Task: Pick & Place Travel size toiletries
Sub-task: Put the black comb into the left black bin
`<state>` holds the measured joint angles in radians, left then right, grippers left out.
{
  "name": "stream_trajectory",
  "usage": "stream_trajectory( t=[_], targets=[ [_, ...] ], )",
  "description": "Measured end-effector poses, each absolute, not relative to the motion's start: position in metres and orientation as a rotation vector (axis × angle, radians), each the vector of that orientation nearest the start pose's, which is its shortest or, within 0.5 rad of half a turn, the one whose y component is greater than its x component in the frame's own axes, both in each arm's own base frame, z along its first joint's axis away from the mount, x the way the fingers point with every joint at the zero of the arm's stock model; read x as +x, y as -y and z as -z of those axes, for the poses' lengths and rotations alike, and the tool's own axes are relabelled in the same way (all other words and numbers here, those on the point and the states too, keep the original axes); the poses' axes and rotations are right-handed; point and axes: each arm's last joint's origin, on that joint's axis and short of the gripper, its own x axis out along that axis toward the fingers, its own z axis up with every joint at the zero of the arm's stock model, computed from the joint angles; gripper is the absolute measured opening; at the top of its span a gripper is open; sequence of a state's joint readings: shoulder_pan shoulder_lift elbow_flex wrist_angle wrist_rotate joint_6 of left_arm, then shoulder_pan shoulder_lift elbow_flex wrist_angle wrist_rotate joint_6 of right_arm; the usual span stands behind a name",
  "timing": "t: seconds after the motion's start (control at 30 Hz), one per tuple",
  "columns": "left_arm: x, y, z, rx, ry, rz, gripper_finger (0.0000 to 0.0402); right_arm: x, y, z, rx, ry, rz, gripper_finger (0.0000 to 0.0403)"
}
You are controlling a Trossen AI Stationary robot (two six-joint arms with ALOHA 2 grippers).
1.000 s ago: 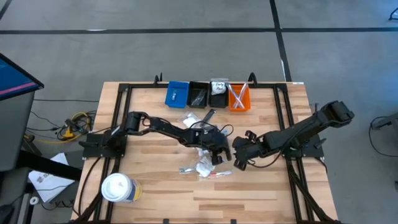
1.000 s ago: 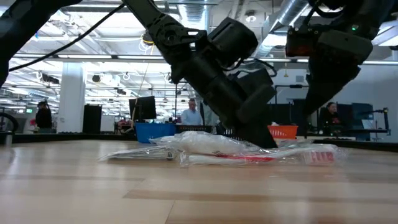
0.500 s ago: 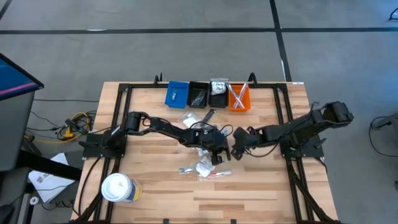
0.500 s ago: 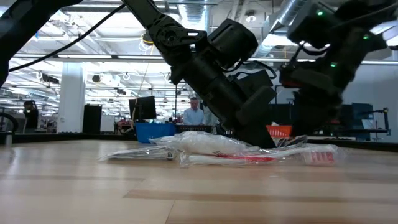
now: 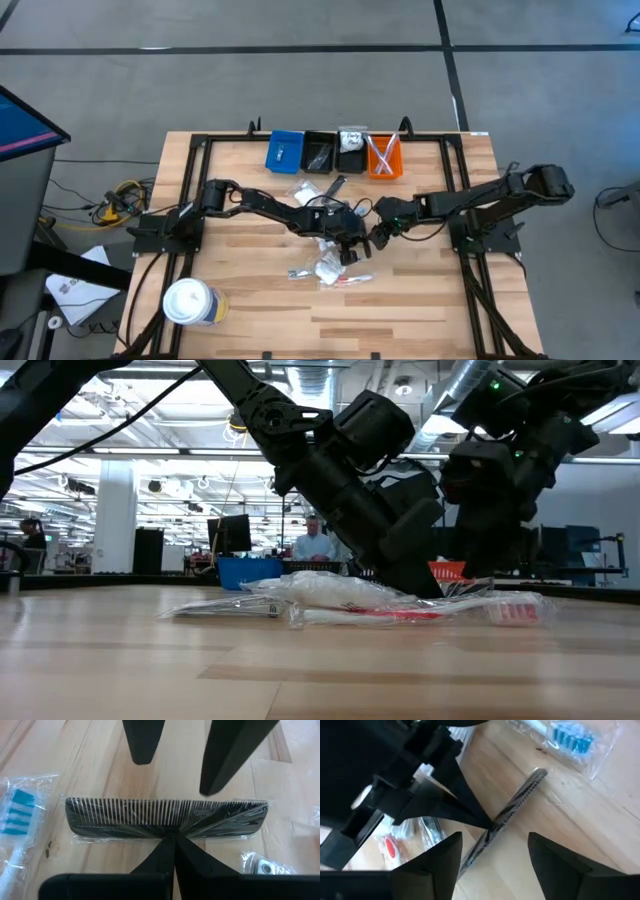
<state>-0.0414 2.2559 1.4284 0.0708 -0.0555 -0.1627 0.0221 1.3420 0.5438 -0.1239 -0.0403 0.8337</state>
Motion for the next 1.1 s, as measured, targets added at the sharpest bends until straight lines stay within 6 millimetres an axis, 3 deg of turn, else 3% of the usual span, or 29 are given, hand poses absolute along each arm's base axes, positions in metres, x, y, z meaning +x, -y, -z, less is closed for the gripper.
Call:
stream_trajectory(
  t=[0.3, 0.6, 0.77, 0.9, 1.1],
  targets=[
    [0.468, 0.018, -0.102, -0.112, -0.738, -0.077, 0.0002, 0.237, -0.007, -0.143, 0.81, -0.899, 0.341, 0.0233],
    [0.47, 0.014, -0.102, -0.11, -0.702, -0.091, 0.0002, 0.248, -0.008, -0.117, 0.815, -0.96, 0.363, 0.0219],
    [0.471, 0.011, -0.103, -0.113, -0.692, -0.096, 0.0002, 0.258, -0.009, -0.114, 0.819, -0.925, 0.33, 0.02],
    [0.47, 0.015, -0.103, -0.097, -0.697, -0.091, 0.0002, 0.258, -0.009, -0.116, 0.798, -0.93, 0.321, 0.0152],
    [0.468, 0.022, -0.106, -0.065, -0.717, -0.068, 0.0002, 0.256, -0.009, -0.115, 0.769, -0.96, 0.296, 0.0019]
  ],
)
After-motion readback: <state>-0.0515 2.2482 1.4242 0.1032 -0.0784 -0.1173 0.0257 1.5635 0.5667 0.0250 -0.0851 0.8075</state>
